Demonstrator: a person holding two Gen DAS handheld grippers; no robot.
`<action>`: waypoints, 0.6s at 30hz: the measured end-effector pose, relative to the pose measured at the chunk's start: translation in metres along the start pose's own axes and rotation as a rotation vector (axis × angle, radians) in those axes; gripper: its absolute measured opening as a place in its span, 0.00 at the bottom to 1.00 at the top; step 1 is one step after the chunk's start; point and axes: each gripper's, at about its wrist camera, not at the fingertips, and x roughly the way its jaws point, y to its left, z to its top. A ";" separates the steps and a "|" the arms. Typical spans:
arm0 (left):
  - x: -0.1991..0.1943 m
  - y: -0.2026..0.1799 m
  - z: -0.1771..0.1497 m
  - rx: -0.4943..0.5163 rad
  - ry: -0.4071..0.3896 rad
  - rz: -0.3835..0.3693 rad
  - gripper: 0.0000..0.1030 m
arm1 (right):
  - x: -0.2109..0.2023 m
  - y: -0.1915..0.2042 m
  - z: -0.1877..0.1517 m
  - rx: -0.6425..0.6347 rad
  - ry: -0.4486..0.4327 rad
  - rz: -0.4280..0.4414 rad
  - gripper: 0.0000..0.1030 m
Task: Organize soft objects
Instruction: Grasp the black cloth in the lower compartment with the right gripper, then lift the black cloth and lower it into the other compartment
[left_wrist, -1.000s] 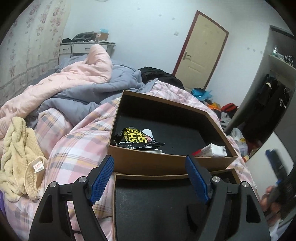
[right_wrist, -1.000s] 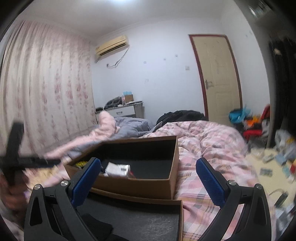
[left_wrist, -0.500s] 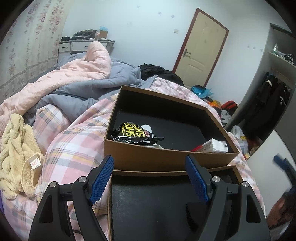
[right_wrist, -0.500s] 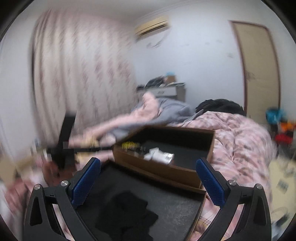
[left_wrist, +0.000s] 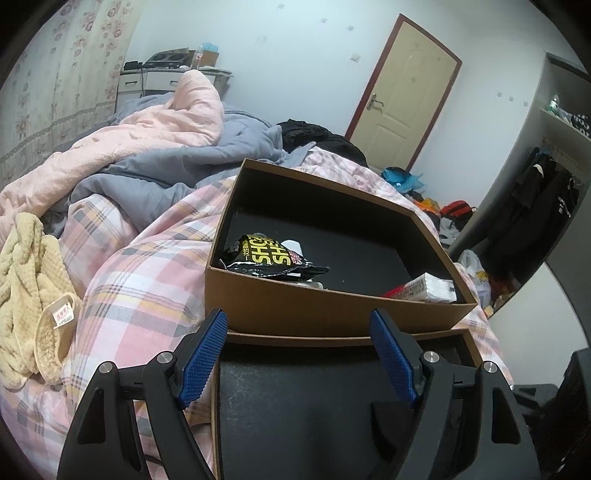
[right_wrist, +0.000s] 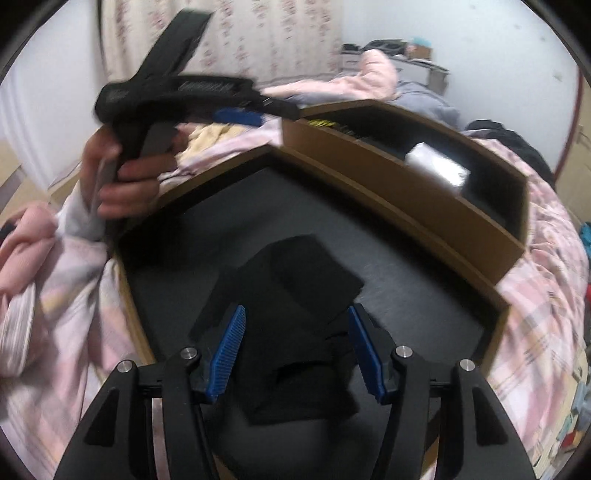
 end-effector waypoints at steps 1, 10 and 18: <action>0.000 0.000 0.000 0.000 0.001 -0.001 0.74 | 0.004 0.001 -0.002 -0.008 0.018 -0.006 0.53; 0.001 0.001 -0.001 -0.005 0.005 -0.004 0.74 | -0.001 0.000 0.003 -0.015 -0.020 -0.031 0.15; 0.001 0.001 0.000 -0.004 0.005 -0.004 0.74 | -0.057 -0.015 0.006 0.117 -0.294 -0.050 0.15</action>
